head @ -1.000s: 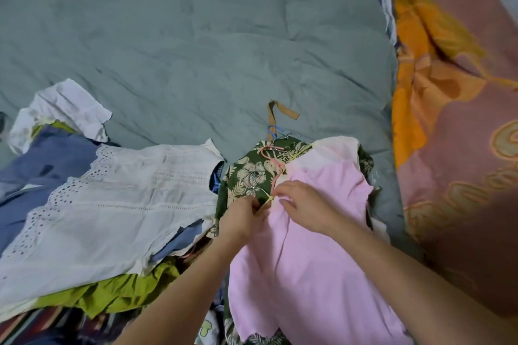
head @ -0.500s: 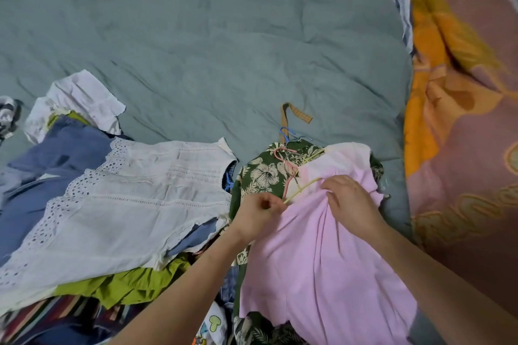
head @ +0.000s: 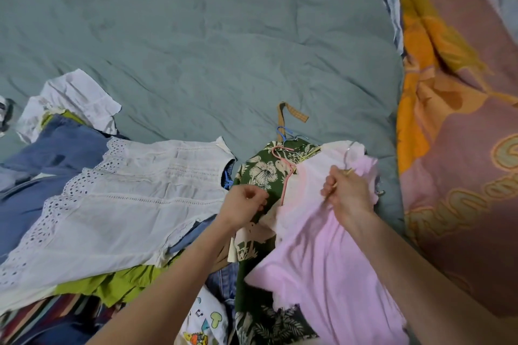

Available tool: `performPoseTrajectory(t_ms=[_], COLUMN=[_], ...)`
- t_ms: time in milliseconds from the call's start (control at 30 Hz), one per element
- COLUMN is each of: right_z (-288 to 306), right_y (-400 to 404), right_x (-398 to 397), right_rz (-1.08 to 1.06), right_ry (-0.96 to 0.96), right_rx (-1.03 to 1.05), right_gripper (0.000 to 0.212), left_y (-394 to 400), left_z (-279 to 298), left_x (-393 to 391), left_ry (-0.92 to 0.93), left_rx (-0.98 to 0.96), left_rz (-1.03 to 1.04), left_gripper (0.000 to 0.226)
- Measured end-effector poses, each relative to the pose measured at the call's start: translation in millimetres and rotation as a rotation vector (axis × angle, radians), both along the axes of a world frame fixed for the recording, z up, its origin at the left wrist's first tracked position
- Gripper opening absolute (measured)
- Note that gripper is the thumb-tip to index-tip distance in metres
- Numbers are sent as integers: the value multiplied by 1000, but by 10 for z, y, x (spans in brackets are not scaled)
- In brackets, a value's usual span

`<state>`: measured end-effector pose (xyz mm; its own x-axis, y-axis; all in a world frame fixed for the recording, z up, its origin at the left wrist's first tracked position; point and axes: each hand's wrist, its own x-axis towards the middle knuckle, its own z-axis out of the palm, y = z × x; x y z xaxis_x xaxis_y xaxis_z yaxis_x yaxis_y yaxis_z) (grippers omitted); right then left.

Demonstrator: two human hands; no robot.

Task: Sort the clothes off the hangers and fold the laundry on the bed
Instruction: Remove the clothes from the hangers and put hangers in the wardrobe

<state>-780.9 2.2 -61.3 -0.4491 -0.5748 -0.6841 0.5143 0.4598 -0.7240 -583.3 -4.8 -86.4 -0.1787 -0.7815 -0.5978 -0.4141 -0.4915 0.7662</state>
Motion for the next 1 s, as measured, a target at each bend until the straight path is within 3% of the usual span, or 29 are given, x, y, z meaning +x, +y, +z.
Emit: performPoseTrajectory(t_ms=[100,167,333,400,467,533,667,800,1000], right_z=[-64,-176,-722,-951,-1064,-1019,-955,-891,-472], right_y=[-135,-250,-591,-670,-718,-745,-777,-785,-739], right_x=[-111,-87,116,177,223,260,214,82,-209], right_rz=[124,245,518,620,698,696,669,504,310], right_ry=[291,361,352,522,707,729,582,392,316], right_rx=[1,71,254,358,418,430,401,298,152], right_gripper=[29,26,14,27,40,35,45,43,31], left_y=[-134,-182,-214,-221,-224,-187,-11,9,-55], left_z=[-107,-175,-358,-373,-354,-314,-413,-492,-183], left_x=[127,170,202,207,191,141,-13,-94,-272], left_ry=[-270,-403,-480,-479,-418,-303,-226,-91,249], left_rx=[-132,-229,-242,-271,-322,-289,-128,-35,95], left_rz=[-152,-253,-397,-385,-377,-418,-513,-326,-110], left_gripper=[20,23,30,28,25,22,27,15,10])
